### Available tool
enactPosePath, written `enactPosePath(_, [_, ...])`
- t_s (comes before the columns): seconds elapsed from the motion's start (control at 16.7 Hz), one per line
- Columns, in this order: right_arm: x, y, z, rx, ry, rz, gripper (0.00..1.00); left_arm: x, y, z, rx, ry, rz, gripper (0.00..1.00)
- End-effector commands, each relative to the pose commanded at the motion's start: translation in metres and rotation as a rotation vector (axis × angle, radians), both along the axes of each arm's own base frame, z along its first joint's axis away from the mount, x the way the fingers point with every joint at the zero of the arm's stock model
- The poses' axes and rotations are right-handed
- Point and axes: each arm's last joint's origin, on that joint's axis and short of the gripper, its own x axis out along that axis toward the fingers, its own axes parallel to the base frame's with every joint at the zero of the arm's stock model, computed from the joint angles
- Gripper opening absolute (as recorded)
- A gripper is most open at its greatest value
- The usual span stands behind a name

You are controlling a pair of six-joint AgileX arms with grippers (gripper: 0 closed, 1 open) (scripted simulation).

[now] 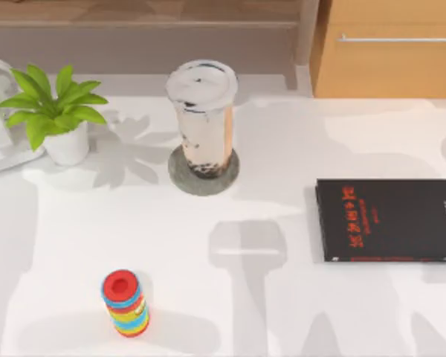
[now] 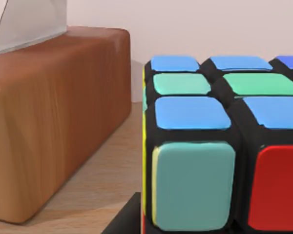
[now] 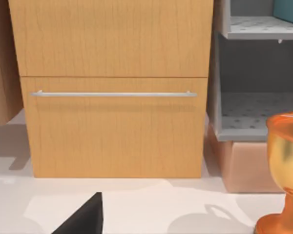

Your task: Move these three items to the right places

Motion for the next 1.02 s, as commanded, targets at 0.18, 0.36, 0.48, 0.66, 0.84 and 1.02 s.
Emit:
enactPosePath(0.18, [0.0,0.0,0.0,0.0,0.0,0.0,1.0,0.0,0.0,0.0,0.0,0.0,0.0,0.15])
enactPosePath(0.36, [0.0,0.0,0.0,0.0,0.0,0.0,1.0,0.0,0.0,0.0,0.0,0.0,0.0,0.38])
enactPosePath(0.48, [0.0,0.0,0.0,0.0,0.0,0.0,1.0,0.0,0.0,0.0,0.0,0.0,0.0,0.53])
enactPosePath(0.66, [0.0,0.0,0.0,0.0,0.0,0.0,1.0,0.0,0.0,0.0,0.0,0.0,0.0,0.75])
enactPosePath(0.84, [0.0,0.0,0.0,0.0,0.0,0.0,1.0,0.0,0.0,0.0,0.0,0.0,0.0,0.98])
enactPosePath(1.02, [0.0,0.0,0.0,0.0,0.0,0.0,1.0,0.0,0.0,0.0,0.0,0.0,0.0,1.0])
